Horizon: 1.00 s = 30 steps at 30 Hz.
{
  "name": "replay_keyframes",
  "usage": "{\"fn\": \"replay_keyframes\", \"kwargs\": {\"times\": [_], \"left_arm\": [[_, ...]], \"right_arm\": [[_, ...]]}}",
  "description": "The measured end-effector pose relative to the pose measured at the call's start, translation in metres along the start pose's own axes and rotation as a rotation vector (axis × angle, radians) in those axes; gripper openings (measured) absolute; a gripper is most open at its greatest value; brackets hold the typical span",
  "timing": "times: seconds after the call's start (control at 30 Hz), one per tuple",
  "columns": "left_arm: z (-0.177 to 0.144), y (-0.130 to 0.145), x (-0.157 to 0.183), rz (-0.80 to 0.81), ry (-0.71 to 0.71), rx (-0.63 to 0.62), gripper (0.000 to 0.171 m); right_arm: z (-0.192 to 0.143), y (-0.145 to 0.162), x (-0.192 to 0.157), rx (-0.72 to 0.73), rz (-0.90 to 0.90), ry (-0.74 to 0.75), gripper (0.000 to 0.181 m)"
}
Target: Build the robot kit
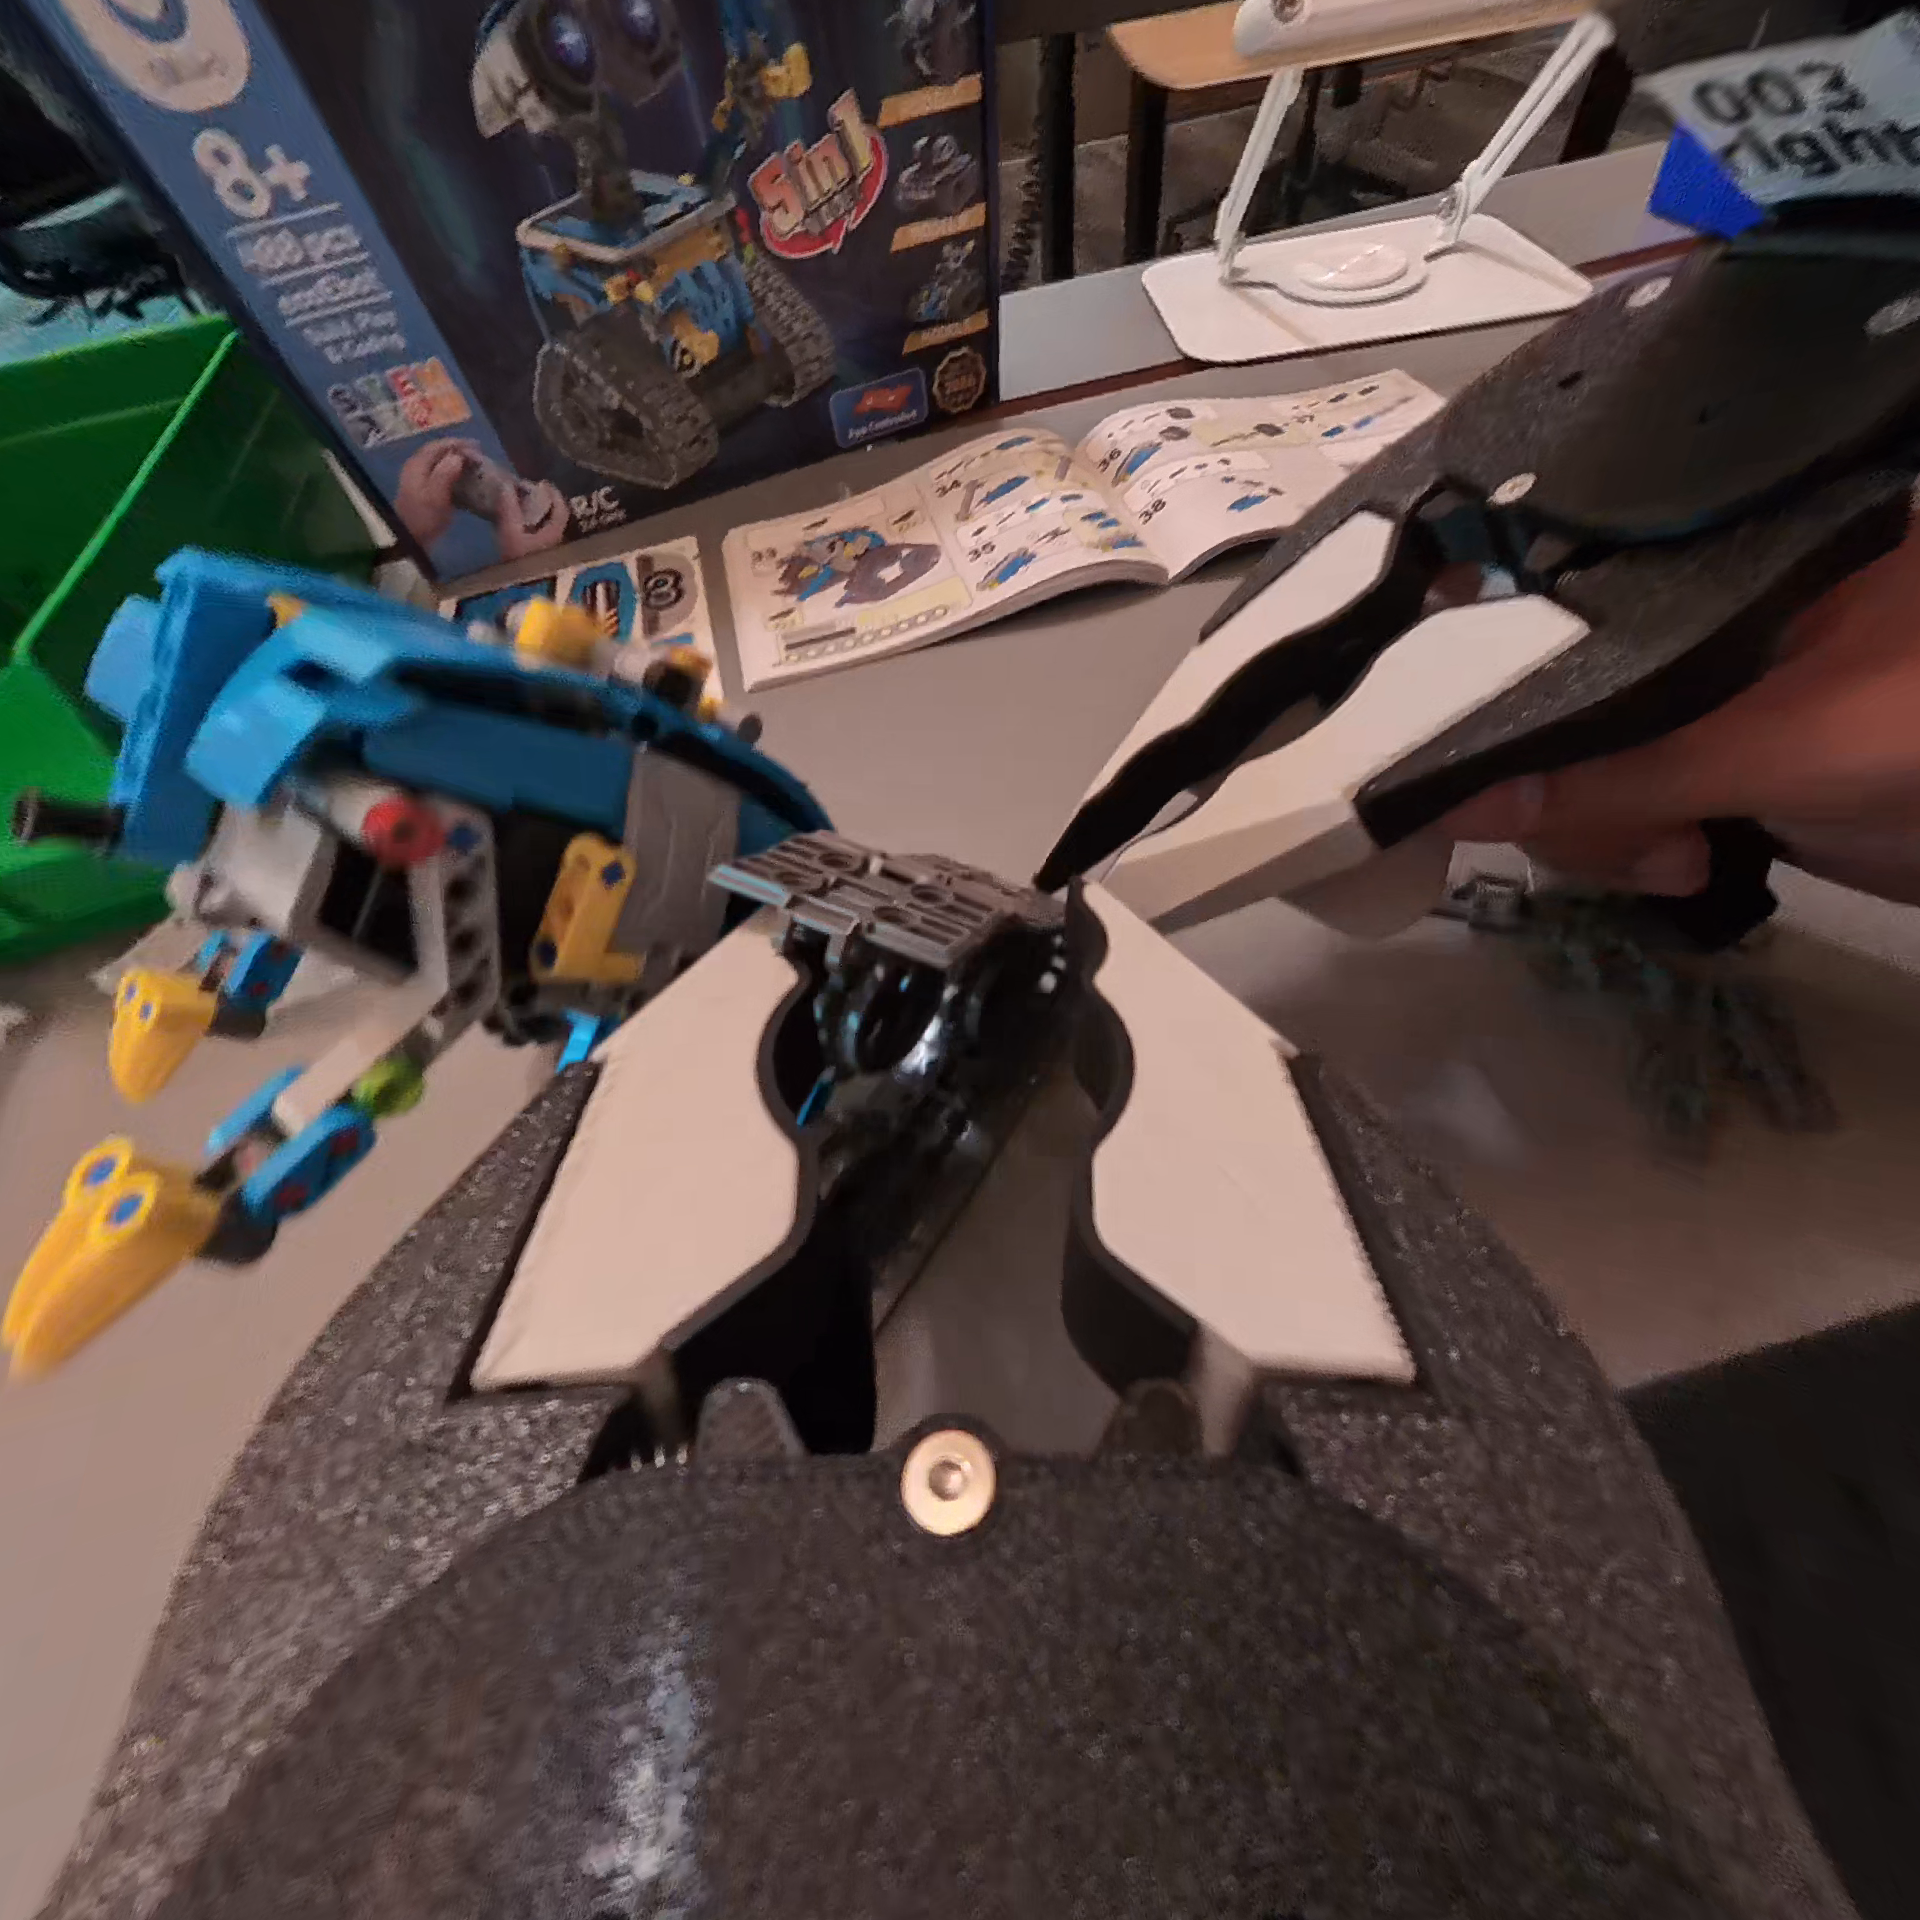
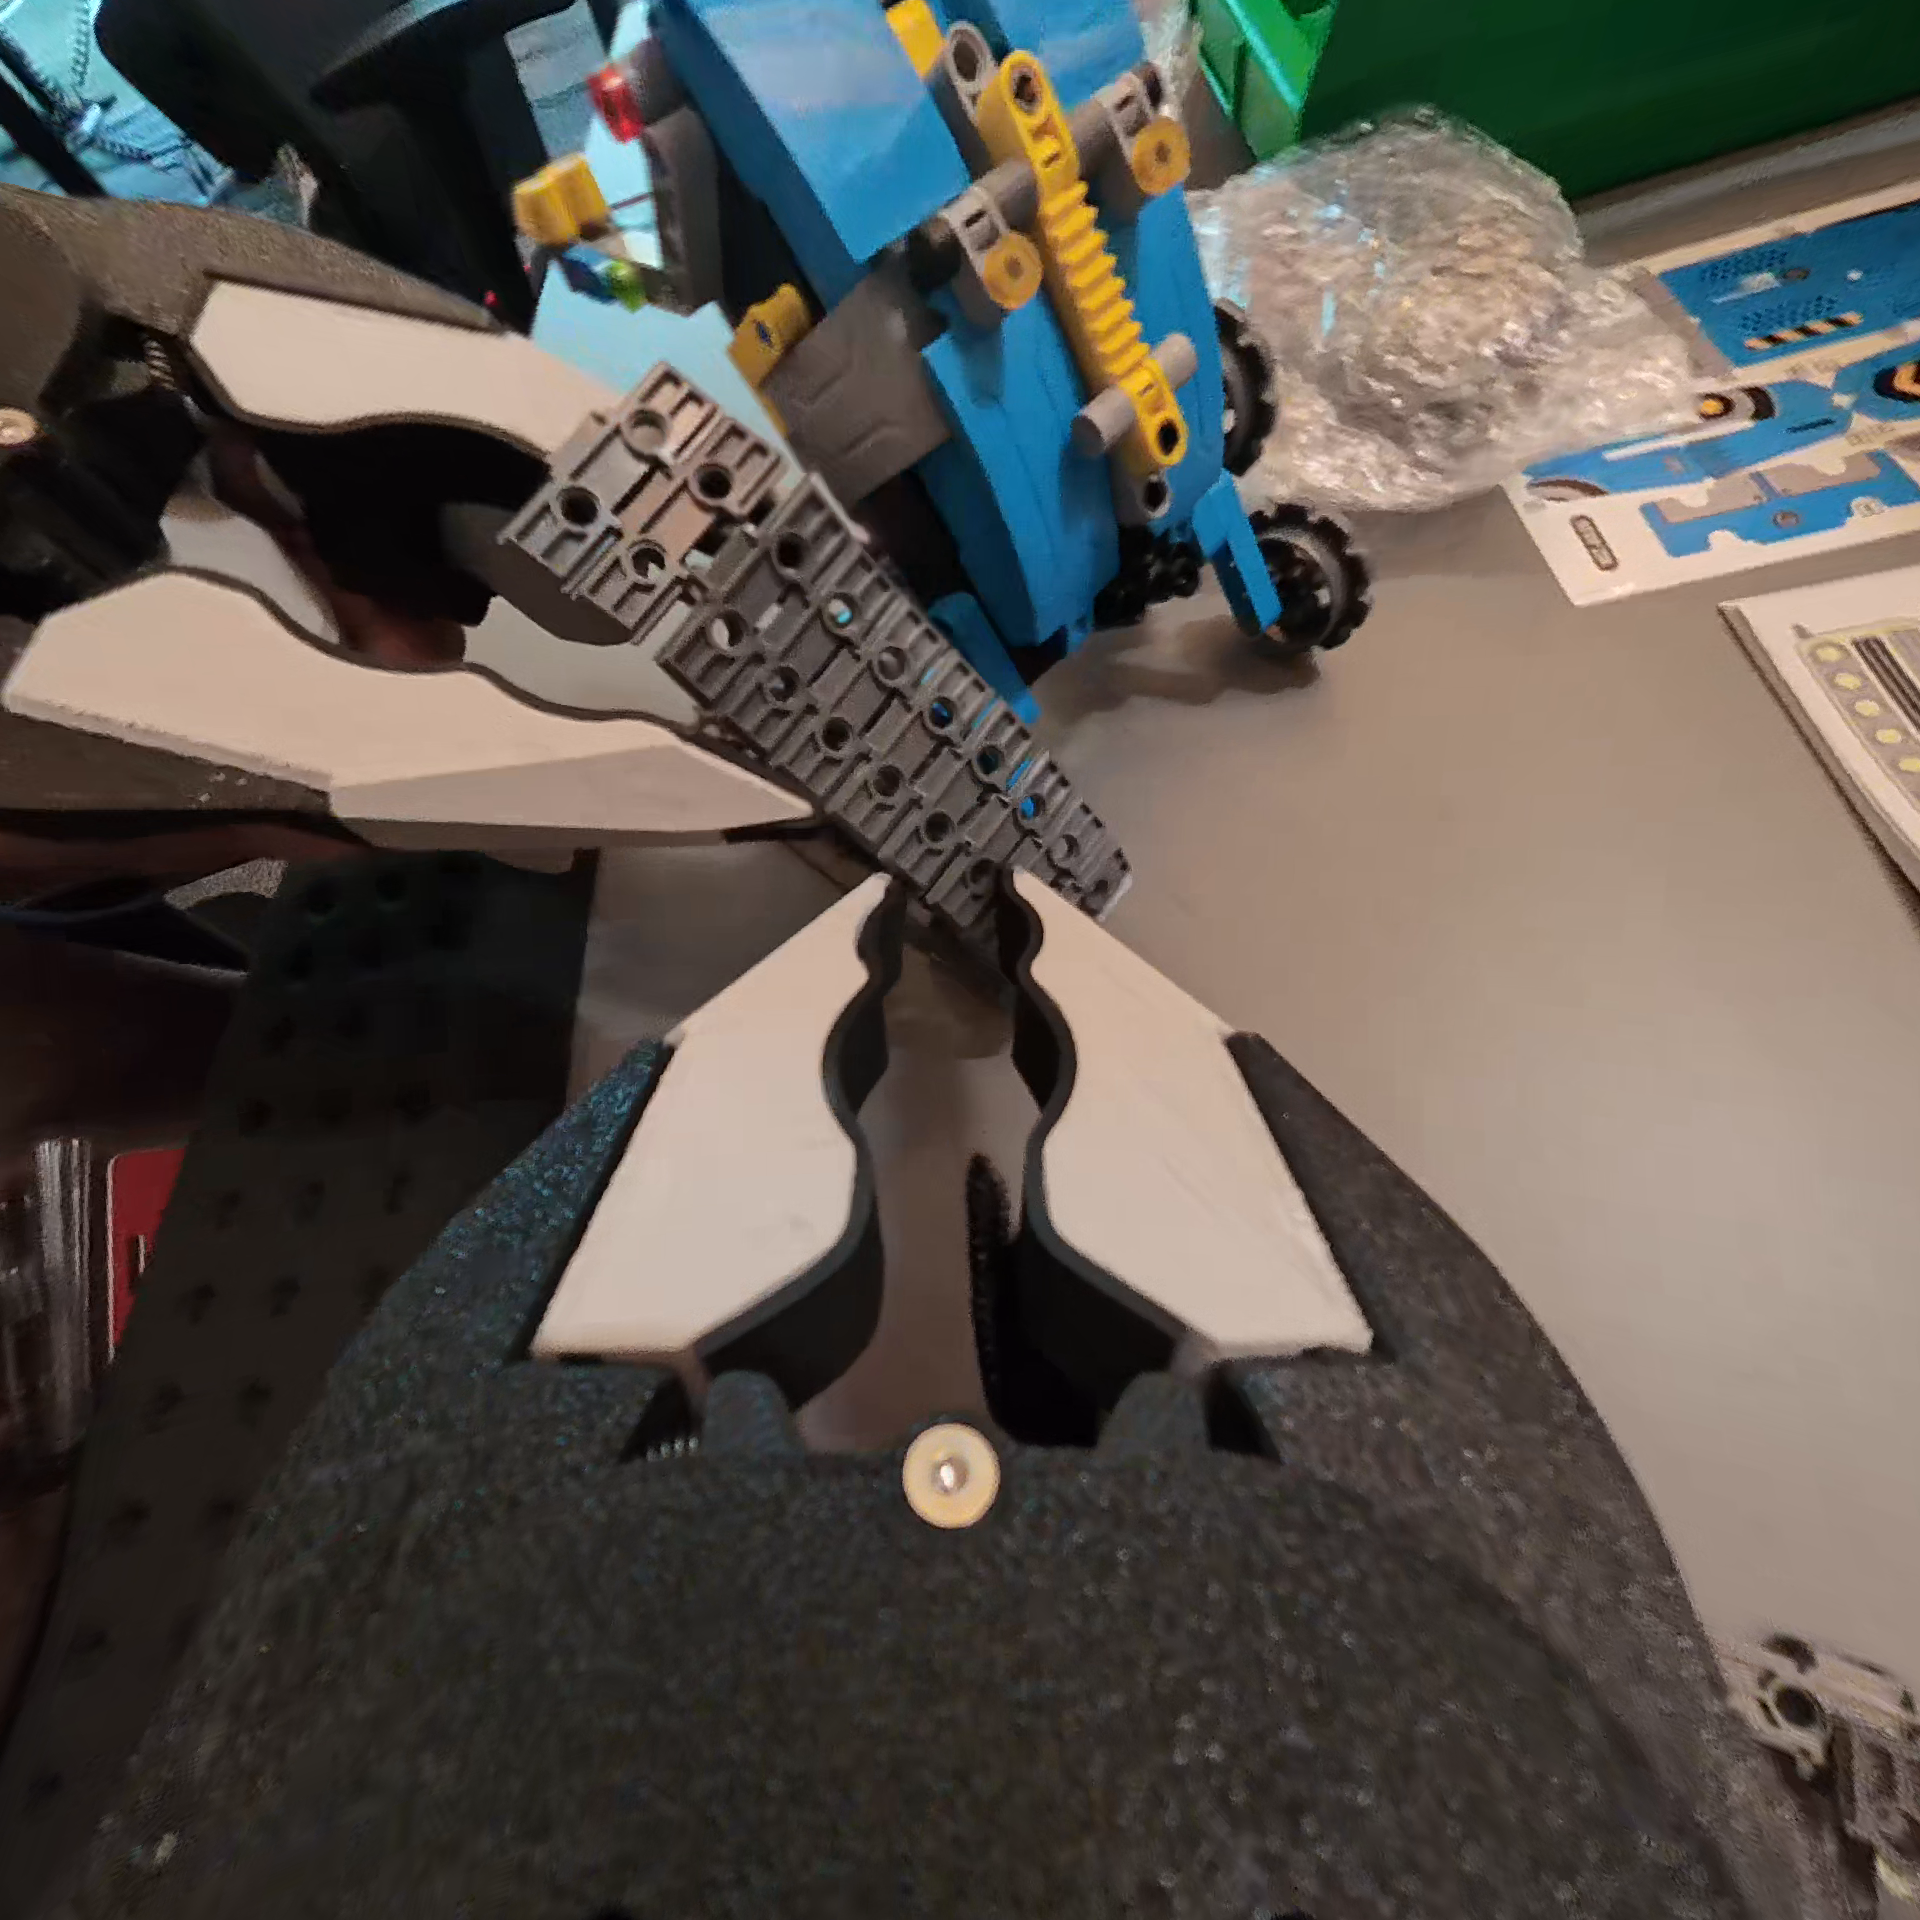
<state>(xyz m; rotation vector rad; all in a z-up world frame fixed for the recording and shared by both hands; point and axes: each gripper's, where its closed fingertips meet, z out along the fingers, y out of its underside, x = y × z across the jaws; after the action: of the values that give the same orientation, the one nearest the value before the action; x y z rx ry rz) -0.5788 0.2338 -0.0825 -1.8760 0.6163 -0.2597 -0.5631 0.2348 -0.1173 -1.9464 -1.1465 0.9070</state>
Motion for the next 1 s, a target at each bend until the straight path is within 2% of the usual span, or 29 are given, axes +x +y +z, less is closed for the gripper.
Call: {"fn": "replay_keyframes", "kwargs": {"times": [0.1,0.23,0.4,0.6,0.77,0.93,1.0], "left_arm": [[-0.013,0.015,-0.009,-0.055,-0.008,-0.011,0.045],[-0.029,0.020,-0.022,-0.090,-0.021,-0.009,0.047],[-0.041,0.038,-0.041,-0.104,-0.045,-0.080,0.044],[-0.041,0.059,-0.050,-0.099,0.027,-0.157,0.045],[-0.037,0.055,-0.052,-0.078,0.070,-0.147,0.044],[-0.039,0.049,-0.060,-0.026,0.054,-0.121,0.044],[-0.041,0.046,-0.069,-0.005,-0.001,-0.097,0.038]], "right_arm": [[0.005,-0.002,-0.010,-0.008,-0.053,-0.011,0.018],[0.011,-0.006,-0.019,-0.021,-0.088,-0.011,0.018],[0.016,-0.013,-0.023,-0.031,-0.133,0.048,0.018],[0.021,-0.024,-0.028,-0.020,-0.196,0.114,0.018],[0.027,-0.035,-0.031,0.011,-0.188,0.152,0.017],[0.031,-0.040,-0.035,0.023,-0.208,0.177,0.017],[0.032,-0.043,-0.036,0.027,-0.217,0.183,0.015]]}}
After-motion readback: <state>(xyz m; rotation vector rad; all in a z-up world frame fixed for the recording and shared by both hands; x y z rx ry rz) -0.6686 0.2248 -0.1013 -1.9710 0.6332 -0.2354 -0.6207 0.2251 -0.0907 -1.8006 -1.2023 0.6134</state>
